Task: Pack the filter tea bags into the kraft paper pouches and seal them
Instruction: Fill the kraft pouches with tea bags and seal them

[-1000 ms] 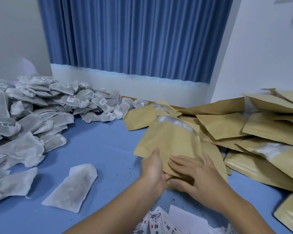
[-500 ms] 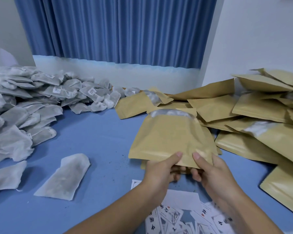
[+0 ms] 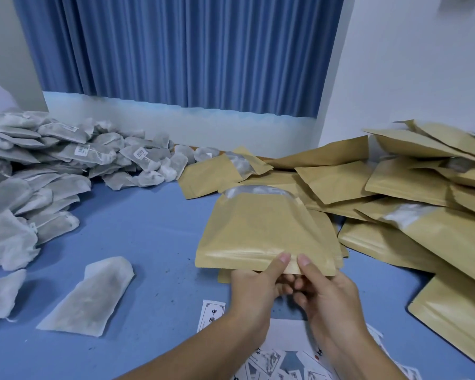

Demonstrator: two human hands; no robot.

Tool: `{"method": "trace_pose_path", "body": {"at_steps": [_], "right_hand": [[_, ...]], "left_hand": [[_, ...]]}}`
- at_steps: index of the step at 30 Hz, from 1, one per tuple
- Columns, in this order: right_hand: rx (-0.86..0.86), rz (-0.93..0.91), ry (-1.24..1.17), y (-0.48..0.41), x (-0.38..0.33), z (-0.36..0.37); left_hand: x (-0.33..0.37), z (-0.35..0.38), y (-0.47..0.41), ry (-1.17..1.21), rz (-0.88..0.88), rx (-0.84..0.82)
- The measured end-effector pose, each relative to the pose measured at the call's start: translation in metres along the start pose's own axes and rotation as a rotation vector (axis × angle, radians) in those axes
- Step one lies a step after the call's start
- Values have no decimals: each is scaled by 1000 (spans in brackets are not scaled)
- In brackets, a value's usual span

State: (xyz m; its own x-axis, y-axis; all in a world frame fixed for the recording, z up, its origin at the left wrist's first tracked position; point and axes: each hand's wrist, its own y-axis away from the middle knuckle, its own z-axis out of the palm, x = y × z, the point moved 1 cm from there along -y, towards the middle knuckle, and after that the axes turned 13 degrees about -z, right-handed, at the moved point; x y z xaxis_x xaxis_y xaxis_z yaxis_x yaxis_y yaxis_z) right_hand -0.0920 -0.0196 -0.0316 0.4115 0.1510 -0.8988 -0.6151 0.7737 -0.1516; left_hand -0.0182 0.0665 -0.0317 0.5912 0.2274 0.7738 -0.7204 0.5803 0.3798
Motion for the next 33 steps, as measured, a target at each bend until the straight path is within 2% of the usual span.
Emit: {"method": "trace_pose_path", "body": {"at_steps": [5, 9, 13, 17, 20, 22, 26, 29, 33], "right_hand": [[137, -72, 35, -6, -5, -5], [61, -21, 15, -1, -6, 3], [157, -84, -4, -8, -11, 3], [8, -15, -16, 3, -3, 15], [7, -36, 35, -6, -11, 13], [16, 16, 22, -7, -12, 11], [58, 64, -39, -7, -15, 12], [67, -26, -41, -16, -34, 14], [53, -164, -48, -32, -69, 10]], "left_hand": [[0, -3, -2, -42, -47, 45], [4, -2, 1, -138, -7, 42], [9, -2, 2, -120, -12, 14], [9, -3, 3, -216, 90, 44], [10, -6, 1, -68, 21, 104], [15, -9, -3, -53, 109, 140], [24, -11, -3, -287, 362, 187], [38, 3, 5, -408, 535, 150], [62, 41, 6, -408, 693, 44]]}}
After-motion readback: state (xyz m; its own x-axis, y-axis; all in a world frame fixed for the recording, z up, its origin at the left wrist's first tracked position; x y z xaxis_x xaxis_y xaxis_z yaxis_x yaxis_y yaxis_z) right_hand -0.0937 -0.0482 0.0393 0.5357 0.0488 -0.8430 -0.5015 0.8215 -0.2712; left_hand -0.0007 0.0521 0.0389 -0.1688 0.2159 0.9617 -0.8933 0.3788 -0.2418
